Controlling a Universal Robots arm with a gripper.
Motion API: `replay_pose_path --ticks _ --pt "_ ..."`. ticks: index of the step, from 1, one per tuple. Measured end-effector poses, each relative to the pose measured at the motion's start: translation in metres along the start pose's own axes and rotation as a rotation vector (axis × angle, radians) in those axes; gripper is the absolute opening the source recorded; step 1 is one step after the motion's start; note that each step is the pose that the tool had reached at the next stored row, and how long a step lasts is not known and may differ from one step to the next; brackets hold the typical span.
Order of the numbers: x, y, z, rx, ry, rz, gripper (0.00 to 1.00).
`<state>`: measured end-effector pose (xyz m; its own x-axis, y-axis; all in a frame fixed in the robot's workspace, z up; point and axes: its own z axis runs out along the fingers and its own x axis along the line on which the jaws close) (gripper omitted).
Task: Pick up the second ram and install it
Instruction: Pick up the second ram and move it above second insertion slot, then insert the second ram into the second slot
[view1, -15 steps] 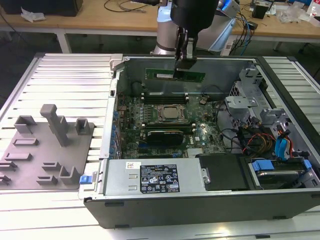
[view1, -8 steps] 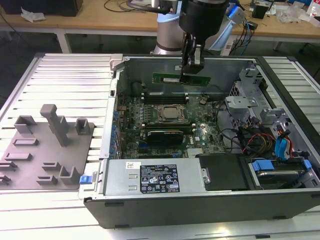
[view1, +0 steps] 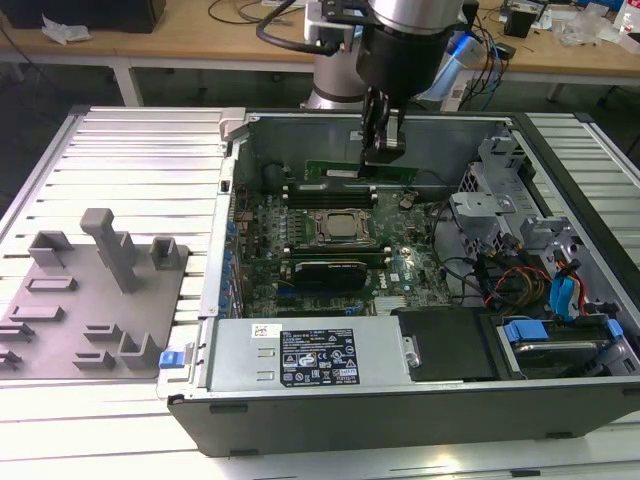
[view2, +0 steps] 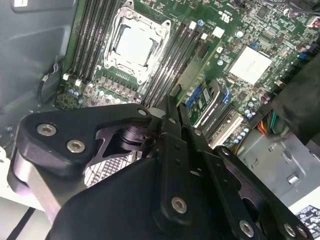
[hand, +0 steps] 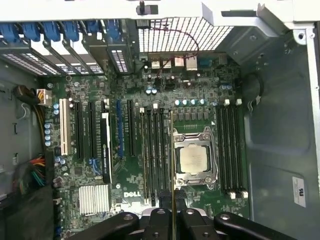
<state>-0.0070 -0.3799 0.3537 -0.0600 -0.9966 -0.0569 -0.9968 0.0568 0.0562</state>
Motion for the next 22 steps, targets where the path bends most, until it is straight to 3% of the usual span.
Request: replay_pose_path --ticks 6,12,22 --pt "0.0003 -0.0062 0.0113 -0.0003 0.0004 -0.001 0.14" --pt "0.0011 -0.011 0.0284 -0.0005 0.0018 -0.003 0.14" --pt "0.0011 -0.0111 0.0286 -0.0005 0.0016 -0.003 0.14"
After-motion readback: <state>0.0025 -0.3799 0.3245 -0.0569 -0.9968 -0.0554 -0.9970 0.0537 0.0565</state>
